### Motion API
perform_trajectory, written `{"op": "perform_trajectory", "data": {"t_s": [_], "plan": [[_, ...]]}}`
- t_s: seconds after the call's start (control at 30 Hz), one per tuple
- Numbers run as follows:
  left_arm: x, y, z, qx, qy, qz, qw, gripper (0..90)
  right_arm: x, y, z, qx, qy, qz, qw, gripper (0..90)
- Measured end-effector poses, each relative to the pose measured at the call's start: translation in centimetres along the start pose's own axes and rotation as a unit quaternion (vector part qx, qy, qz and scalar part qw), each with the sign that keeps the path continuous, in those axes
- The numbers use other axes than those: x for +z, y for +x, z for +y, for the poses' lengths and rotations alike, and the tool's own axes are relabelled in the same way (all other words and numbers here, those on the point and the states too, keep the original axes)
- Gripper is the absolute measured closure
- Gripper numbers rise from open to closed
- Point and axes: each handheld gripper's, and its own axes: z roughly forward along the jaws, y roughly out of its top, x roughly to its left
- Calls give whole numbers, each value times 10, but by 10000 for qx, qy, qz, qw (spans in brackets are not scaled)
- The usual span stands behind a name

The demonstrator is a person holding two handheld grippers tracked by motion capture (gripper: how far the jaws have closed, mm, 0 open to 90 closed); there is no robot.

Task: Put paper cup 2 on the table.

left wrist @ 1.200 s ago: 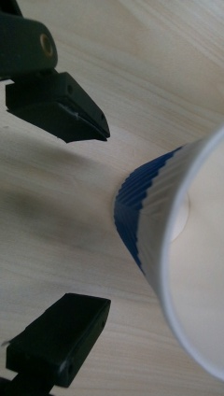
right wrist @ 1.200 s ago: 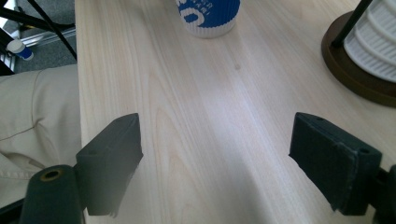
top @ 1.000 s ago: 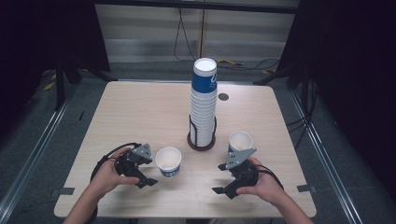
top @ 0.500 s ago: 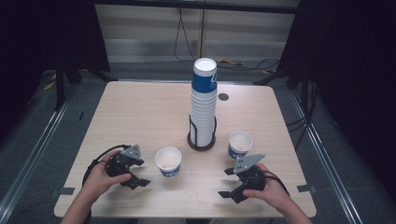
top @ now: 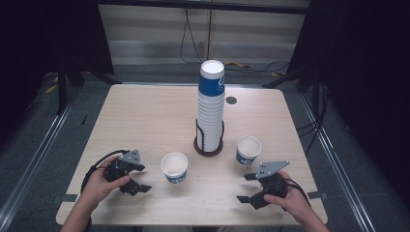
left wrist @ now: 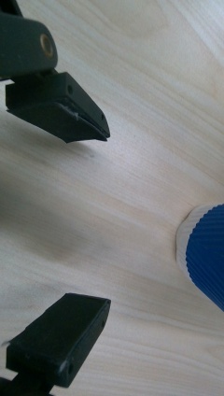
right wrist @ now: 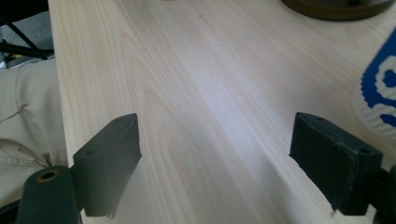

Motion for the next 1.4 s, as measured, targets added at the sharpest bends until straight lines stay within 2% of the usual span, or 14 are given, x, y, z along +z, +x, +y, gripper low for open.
{"op": "perform_trajectory", "data": {"t_s": [0.17, 0.33, 0.37, 0.4, 0.63, 0.83, 0.9, 1.07, 1.2, 1.4], "plan": [[-2, 3, -4, -11, -47, -12, 10000, 153, -5, -5, -7, 36, -29, -93, 9999, 155], [-3, 7, -8, -30, -51, 4, 10000, 154, -13, -10, -13, 141, -166, -148, 9997, 156], [-4, 8, -8, -15, -34, 21, 10000, 154, -13, -10, -14, 131, -158, -168, 9996, 155], [-4, 8, -9, -75, -115, -3, 9999, 154, -14, -11, -15, 130, -157, -183, 9996, 156], [-5, 13, -13, -57, -93, 53, 9999, 153, -20, -15, -23, 125, -193, -302, 9993, 156], [-4, 17, -17, -136, -107, 51, 9998, 153, -23, -21, -31, 113, -152, -470, 9987, 155], [-4, 18, -18, -73, -30, 82, 9999, 153, -24, -24, -34, 118, -155, -505, 9985, 156], [-4, 18, -18, -106, -88, 66, 9999, 154, -27, -26, -36, 159, -233, -597, 9978, 155], [-3, 17, -20, -108, -93, 83, 9999, 154, -27, -29, -40, 114, -105, -652, 9978, 156], [-4, 17, -22, -33, -104, 116, 9999, 152, -33, -33, -42, 208, -244, -777, 9965, 155]]}}
